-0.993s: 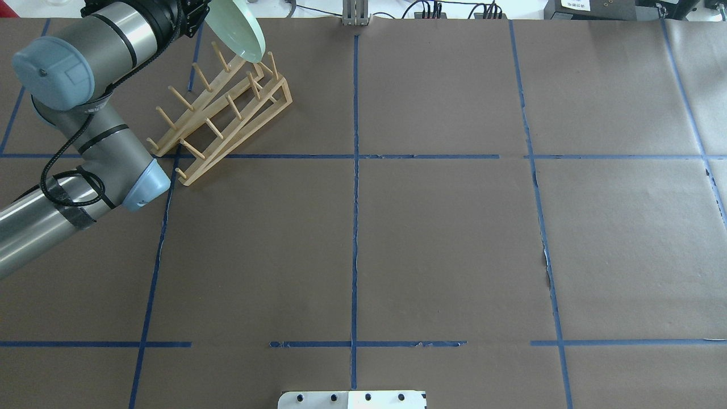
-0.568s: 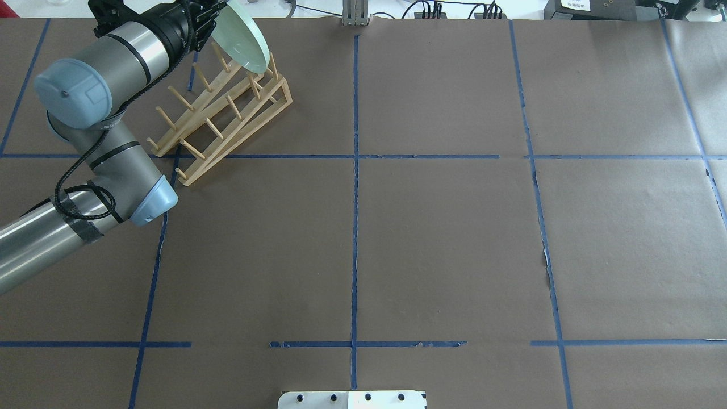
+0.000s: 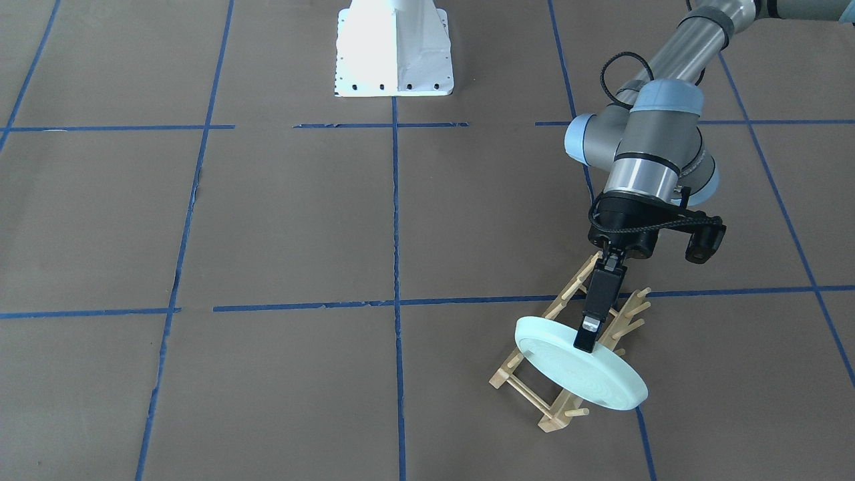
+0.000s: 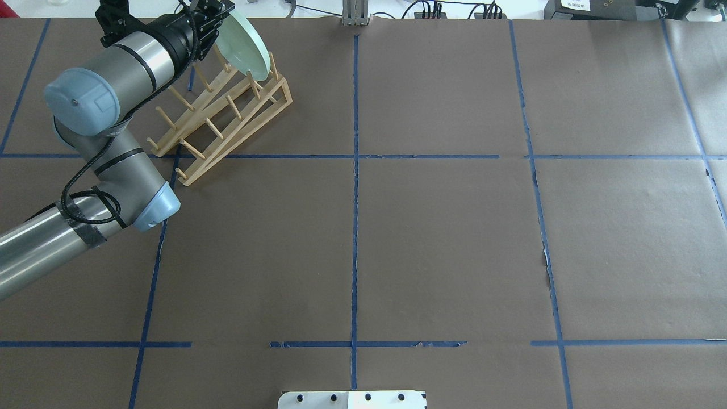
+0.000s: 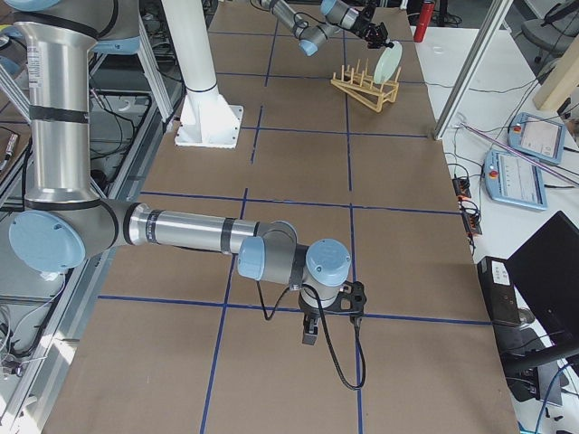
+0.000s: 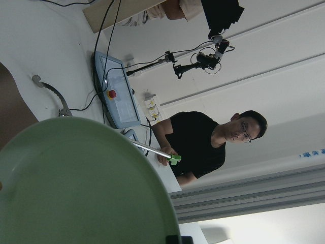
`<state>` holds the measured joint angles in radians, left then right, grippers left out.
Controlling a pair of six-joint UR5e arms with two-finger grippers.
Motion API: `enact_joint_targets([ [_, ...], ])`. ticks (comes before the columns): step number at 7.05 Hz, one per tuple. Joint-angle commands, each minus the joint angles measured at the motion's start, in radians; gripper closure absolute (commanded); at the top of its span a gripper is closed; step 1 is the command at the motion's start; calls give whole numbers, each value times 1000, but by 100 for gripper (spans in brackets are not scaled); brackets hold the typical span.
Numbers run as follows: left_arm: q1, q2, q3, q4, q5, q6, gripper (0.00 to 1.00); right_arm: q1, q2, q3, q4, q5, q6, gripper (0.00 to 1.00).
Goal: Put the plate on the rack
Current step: 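Lower the plate with the left gripper into the rack's slots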
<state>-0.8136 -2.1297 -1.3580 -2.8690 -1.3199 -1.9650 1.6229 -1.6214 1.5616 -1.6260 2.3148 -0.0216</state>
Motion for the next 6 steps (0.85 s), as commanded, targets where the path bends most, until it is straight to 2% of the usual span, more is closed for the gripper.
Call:
enact_joint_targets([
  [1, -1, -1, 4, -1, -7, 2, 42, 0, 0, 0, 0, 0, -1, 0],
  [2, -1, -3, 4, 0, -7, 6, 0, 0, 0, 0, 0, 0, 0, 0],
  [6, 1, -1, 4, 2, -1, 12, 0, 0, 0, 0, 0, 0, 0, 0],
])
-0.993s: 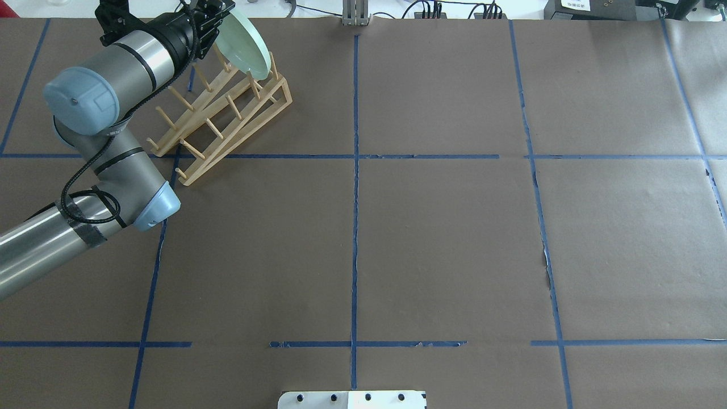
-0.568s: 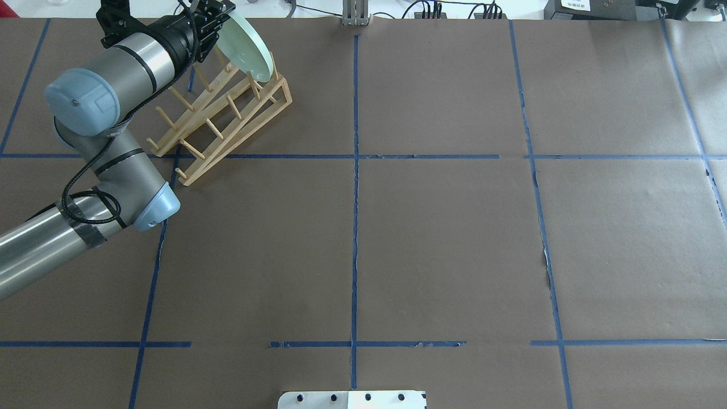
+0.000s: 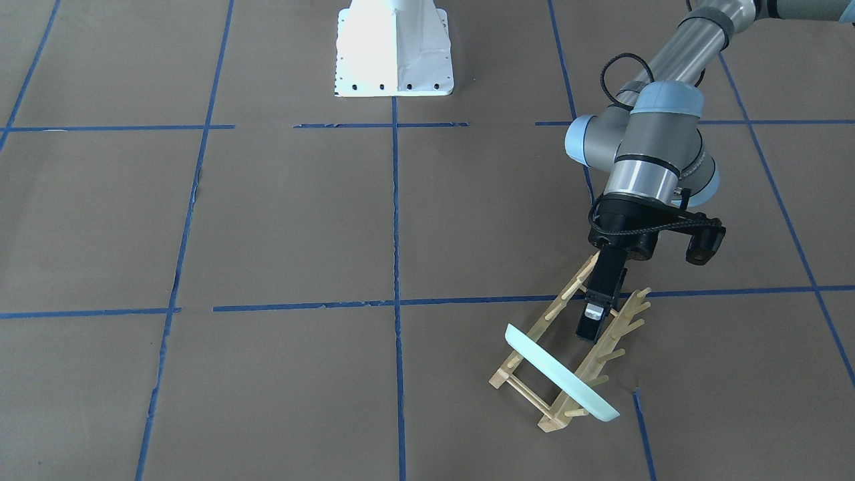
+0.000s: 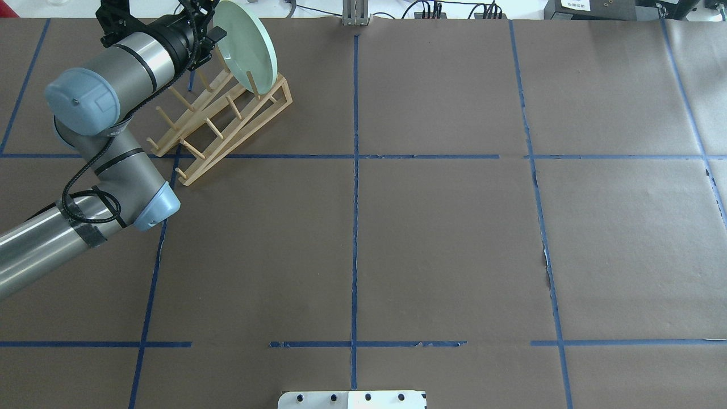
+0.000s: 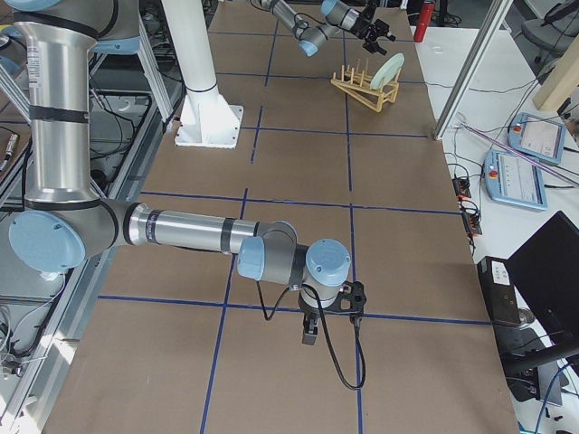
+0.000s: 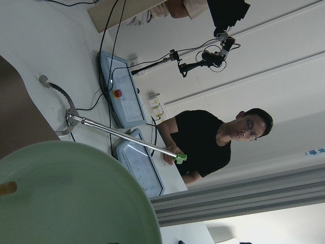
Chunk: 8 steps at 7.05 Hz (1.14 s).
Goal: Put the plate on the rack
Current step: 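Lower the plate with the left gripper into the rack's slots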
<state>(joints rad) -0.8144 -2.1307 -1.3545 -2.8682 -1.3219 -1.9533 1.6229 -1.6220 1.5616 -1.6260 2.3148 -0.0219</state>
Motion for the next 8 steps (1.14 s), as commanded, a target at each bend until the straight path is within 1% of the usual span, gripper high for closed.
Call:
enact_joint_targets([
  [1, 0, 0, 0, 1, 0, 2, 0, 0, 1, 0, 0, 0, 0, 0],
  [2, -3, 0, 0, 3, -5, 20, 0, 0, 1, 0, 0, 0, -1, 0],
  [6, -17, 6, -11, 13, -8, 457, 0, 0, 1, 0, 0, 0, -1, 0],
  [7, -17, 34, -33, 15, -6, 573, 0, 0, 1, 0, 0, 0, 0, 0],
  [8, -19, 78, -82, 54, -13, 670, 0, 0, 1, 0, 0, 0, 0, 0],
])
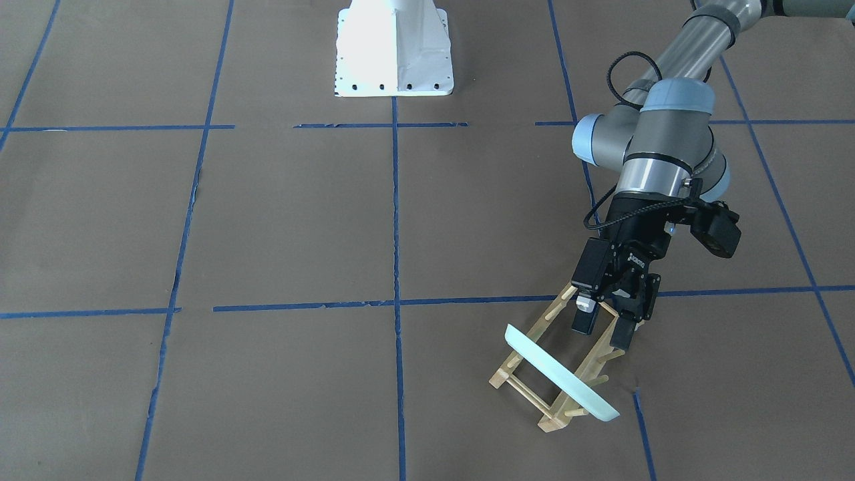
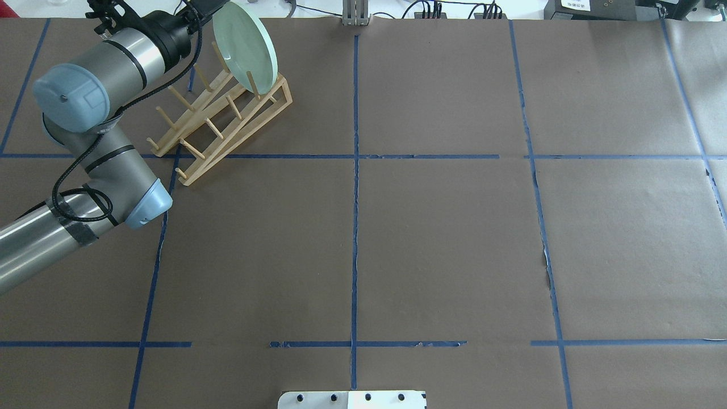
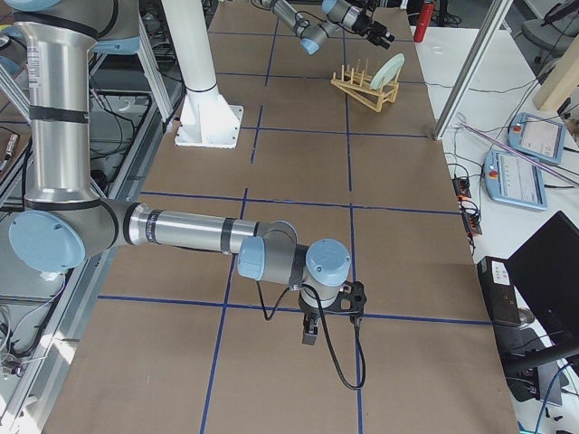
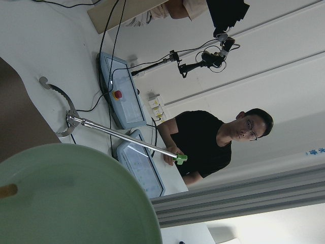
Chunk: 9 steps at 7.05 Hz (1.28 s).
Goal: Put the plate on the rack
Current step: 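Open the left gripper and release the plate in the rack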
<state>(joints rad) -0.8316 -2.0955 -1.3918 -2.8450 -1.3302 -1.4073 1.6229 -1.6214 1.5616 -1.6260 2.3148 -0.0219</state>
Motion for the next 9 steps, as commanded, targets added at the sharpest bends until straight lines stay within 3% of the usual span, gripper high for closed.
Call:
enact_joint_targets([
  [1, -12, 78, -103, 80, -41, 225, 0, 0, -2, 0, 0, 0, 0, 0],
  [3, -72, 178, -208, 172, -175, 414, 0, 0, 0, 0, 0, 0, 0, 0],
  [5, -179, 227, -239, 286, -364, 615, 0, 0, 0, 0, 0, 0, 0, 0],
  [7, -311, 216, -242, 535, -522, 855, 0, 0, 0, 0, 0, 0, 0, 0],
  [9, -371, 210, -242, 732, -650, 924, 0, 0, 0, 0, 0, 0, 0, 0],
])
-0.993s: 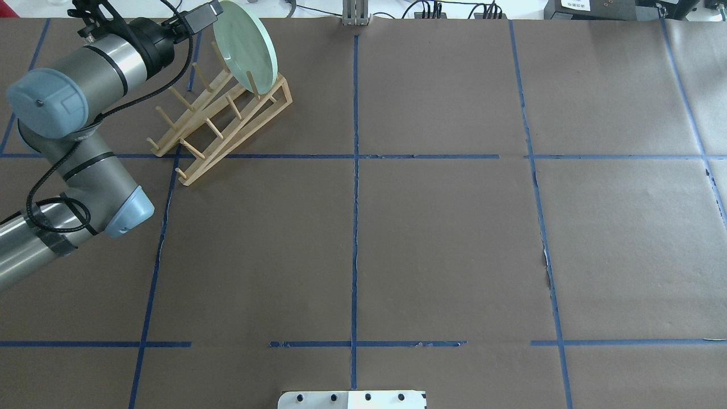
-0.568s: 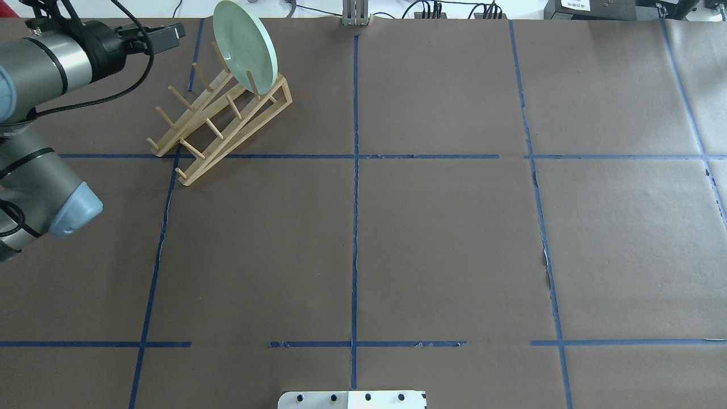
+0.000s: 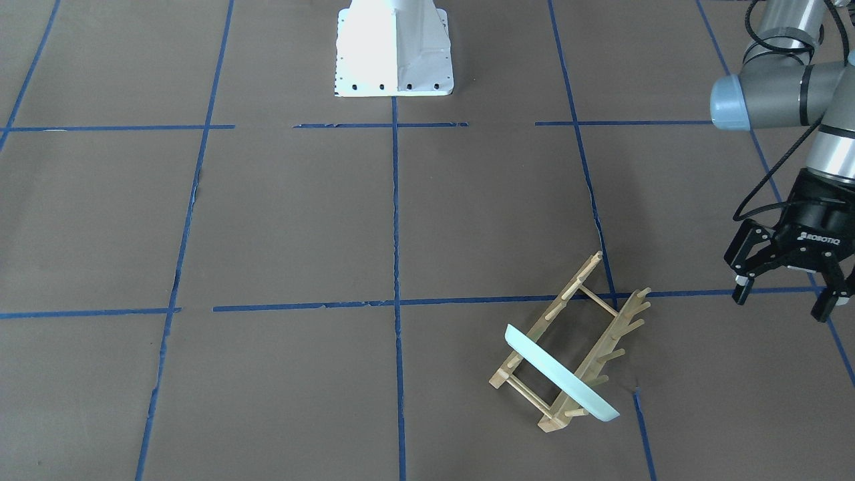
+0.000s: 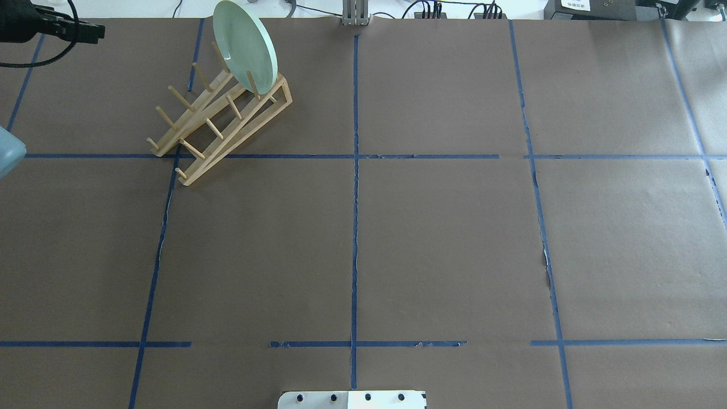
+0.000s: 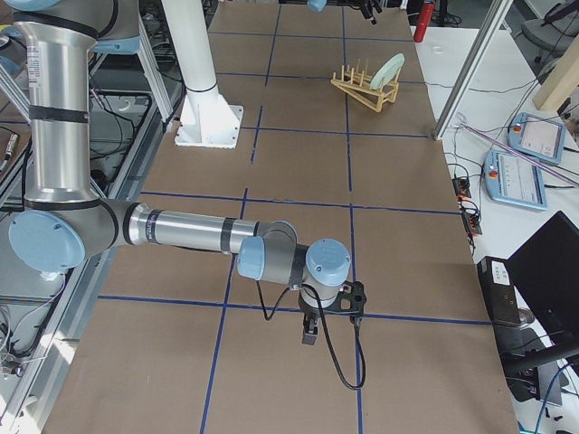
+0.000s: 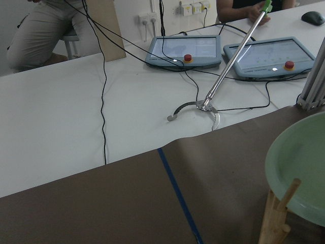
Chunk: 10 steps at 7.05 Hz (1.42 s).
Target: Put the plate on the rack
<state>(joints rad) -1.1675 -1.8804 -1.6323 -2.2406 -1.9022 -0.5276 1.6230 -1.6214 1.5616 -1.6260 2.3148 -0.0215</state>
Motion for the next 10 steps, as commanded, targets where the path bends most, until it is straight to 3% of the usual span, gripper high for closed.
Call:
enact_joint_targets([
  [1, -46, -2, 0, 177, -130, 44, 0, 0, 0, 0, 0, 0, 0, 0],
  [3, -66, 6, 3, 373, -252, 60, 0, 0, 0, 0, 0, 0, 0, 0],
  [5, -163, -6, 3, 588, -265, 278, 0, 0, 0, 0, 0, 0, 0, 0],
  [6, -222, 13, 15, 631, -328, 296, 0, 0, 0, 0, 0, 0, 0, 0],
  [7, -298, 105, 19, 628, -418, 355, 0, 0, 0, 0, 0, 0, -1, 0],
  [10, -350, 286, 16, 638, -471, 445, 0, 0, -2, 0, 0, 0, 0, 0],
])
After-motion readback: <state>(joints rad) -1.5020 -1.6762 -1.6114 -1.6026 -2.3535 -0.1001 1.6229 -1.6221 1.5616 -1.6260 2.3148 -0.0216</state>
